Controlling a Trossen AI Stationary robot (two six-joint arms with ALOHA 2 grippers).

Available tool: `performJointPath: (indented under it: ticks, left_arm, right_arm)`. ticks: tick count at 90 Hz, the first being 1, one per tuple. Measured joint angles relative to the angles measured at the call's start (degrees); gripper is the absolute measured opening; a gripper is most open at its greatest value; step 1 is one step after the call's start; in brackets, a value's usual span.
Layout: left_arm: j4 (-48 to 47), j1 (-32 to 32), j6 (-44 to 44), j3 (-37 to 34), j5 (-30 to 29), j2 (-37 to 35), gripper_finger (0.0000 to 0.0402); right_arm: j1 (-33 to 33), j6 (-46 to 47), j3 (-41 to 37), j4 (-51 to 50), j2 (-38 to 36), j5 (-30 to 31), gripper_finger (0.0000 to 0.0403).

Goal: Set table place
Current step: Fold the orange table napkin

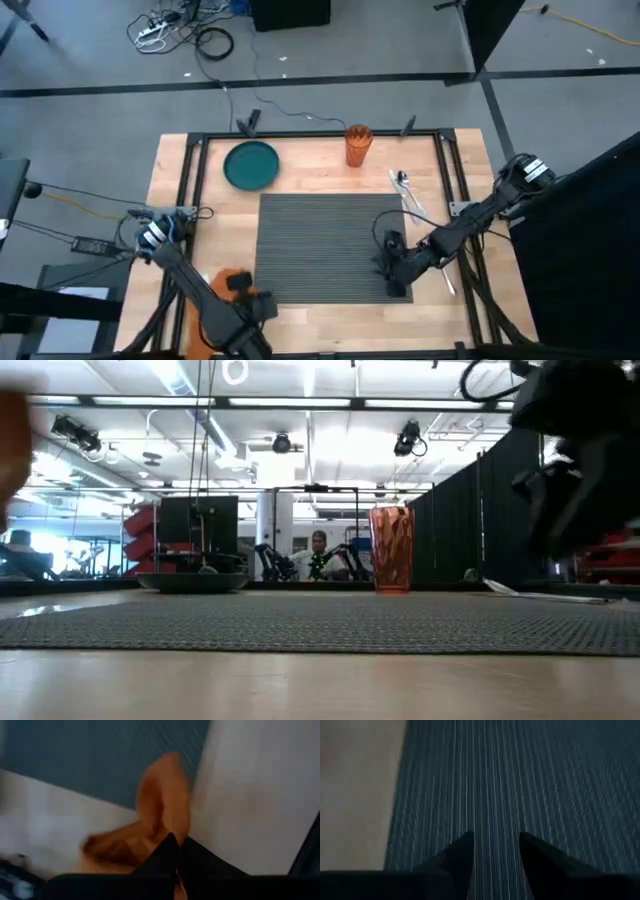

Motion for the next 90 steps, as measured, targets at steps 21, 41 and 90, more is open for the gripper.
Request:
performJointPath:
  ticks: [21,41,90]
  left_arm:
    - [-1.41,7.32,11.35,9.56,-12.93,-7.18,0.0]
    - [-1.15,14.51,25.3,16.39,-23.7,-8.91,0.0]
    - [6.7,31.37,39.15,17.47,-38.97,-9.13,0.0]
  right_arm:
    - [-4.17,-10.39,0.0,13.09,-2.66,-0.4,0.0137]
    - [-9.18,-15.22,0.0,17.06,-5.63,-0.38,0.0164]
    - [-13.26,-22.35,0.02,18.36,-4.63,-0.22,0.0226]
